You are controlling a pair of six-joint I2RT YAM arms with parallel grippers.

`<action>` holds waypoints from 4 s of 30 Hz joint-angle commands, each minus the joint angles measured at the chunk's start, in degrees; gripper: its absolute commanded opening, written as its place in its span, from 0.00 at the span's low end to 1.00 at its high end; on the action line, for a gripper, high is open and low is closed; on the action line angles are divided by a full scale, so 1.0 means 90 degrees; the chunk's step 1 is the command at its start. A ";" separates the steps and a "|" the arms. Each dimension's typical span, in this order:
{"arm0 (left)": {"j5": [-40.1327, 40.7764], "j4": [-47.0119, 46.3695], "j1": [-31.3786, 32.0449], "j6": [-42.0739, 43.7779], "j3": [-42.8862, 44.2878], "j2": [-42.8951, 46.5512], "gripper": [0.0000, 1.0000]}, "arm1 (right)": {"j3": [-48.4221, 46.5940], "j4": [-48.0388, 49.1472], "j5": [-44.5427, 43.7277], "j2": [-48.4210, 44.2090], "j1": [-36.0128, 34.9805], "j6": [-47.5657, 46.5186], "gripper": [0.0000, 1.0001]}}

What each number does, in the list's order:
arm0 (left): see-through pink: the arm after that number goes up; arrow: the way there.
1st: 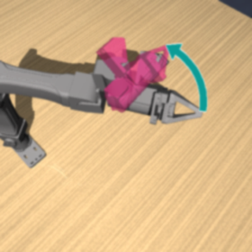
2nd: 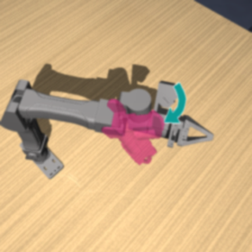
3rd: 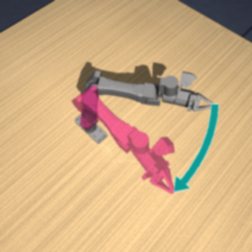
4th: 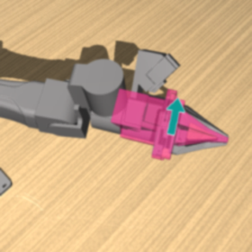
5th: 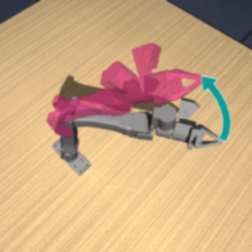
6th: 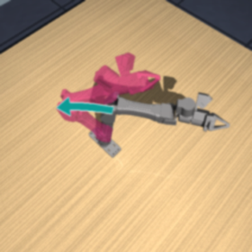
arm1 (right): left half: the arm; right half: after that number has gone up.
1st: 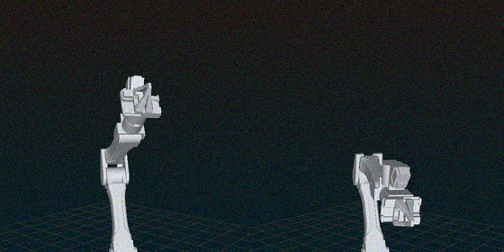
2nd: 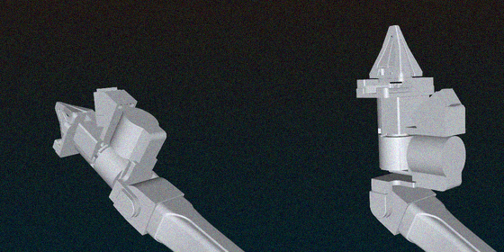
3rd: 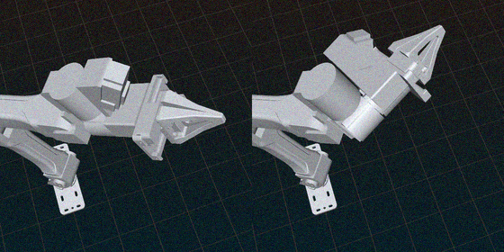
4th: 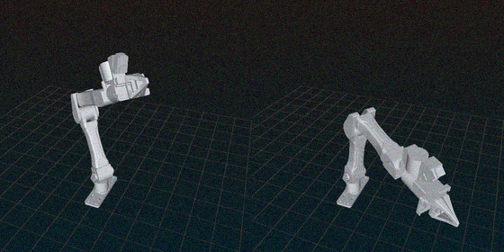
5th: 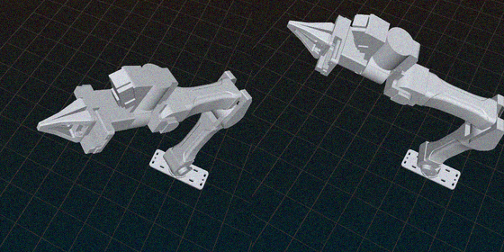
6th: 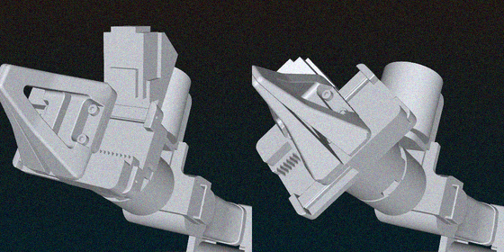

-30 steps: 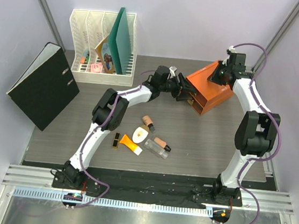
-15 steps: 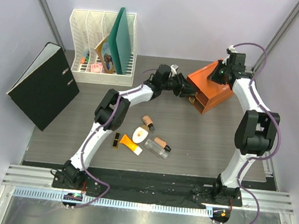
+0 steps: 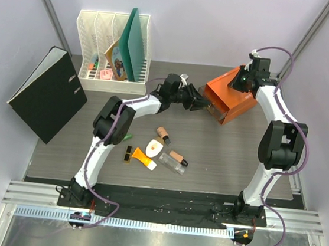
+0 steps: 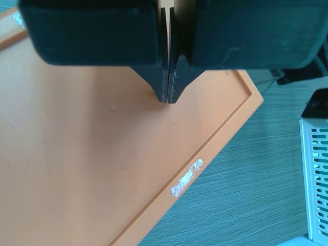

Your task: Organize the makeup

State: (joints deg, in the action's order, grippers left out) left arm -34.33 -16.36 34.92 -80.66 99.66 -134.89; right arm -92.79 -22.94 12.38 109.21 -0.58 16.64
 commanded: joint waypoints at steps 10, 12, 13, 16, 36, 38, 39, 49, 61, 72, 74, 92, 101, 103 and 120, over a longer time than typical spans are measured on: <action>-0.0180 0.2040 -0.0208 0.2134 -0.1532 0.1891 0.00 | 0.0164 -0.1103 -0.0018 0.0522 -0.0053 -0.0189 0.01; -0.0063 0.2557 -0.0208 0.2409 -0.1571 0.2077 0.00 | 0.0164 -0.1104 -0.0018 0.0522 -0.0053 -0.0199 0.01; -0.0015 0.2753 -0.0208 0.2526 -0.1561 0.2136 0.00 | 0.0174 -0.1113 0.0001 0.0532 -0.0053 -0.0189 0.01; 0.0093 0.3261 -0.0208 0.2897 -0.1561 0.2263 0.02 | 0.0145 -0.1104 0.0030 0.0561 -0.0043 -0.0189 0.01; 0.1928 0.7019 -0.0208 0.6256 -0.0663 0.3464 0.66 | 0.0183 -0.1152 0.0265 0.0649 -0.0053 -0.0140 0.01; 0.2221 0.7344 -0.0208 0.6560 -0.0702 0.3523 0.67 | 0.0184 -0.1143 0.0294 0.0668 -0.0053 -0.0150 0.01; 0.2309 0.7596 -0.0208 0.6599 -0.0731 0.3523 0.68 | 0.0183 -0.1162 0.0304 0.0688 -0.0053 -0.0150 0.01; 0.2233 0.7980 -0.0208 0.5760 -0.0430 0.2606 0.69 | 0.0135 -0.1172 0.0411 0.0815 -0.0072 -0.0150 0.01; 0.2133 0.8751 -0.0208 0.4901 0.0783 0.1316 0.68 | 0.0154 -0.1367 -0.0133 0.0893 -0.0219 -0.0218 0.01; 0.2437 0.8430 -0.0217 0.4832 0.0217 0.1911 0.69 | 0.0934 -0.0881 0.0173 0.0903 -0.0326 -0.0287 0.01; 0.2456 0.8341 -0.0217 0.4803 0.0138 0.1941 0.69 | 0.1169 -0.0539 0.0381 0.0806 -0.0317 -0.0199 0.01; 0.2232 0.8077 -0.0208 0.4324 0.0411 0.0906 0.58 | 0.2234 0.0664 0.1387 0.0766 -0.0160 -0.0033 0.01; 0.2300 0.8097 -0.0208 0.4334 0.0479 0.0710 0.16 | 0.2332 0.0791 0.1515 0.0835 -0.0150 0.0035 0.01; 0.2456 0.8165 -0.0208 0.4373 0.0665 0.0720 0.00 | 0.2332 0.0791 0.1534 0.0844 -0.0150 0.0035 0.01; 0.1492 0.6551 -0.0208 0.4091 0.3068 0.1501 0.00 | 0.2429 0.0791 0.1554 0.0932 -0.0150 0.0045 0.01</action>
State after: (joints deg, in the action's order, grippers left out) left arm -12.53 55.48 33.08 -41.69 124.53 -126.74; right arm -77.71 6.70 30.37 109.54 -1.43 19.77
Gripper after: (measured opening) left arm 0.423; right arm 0.016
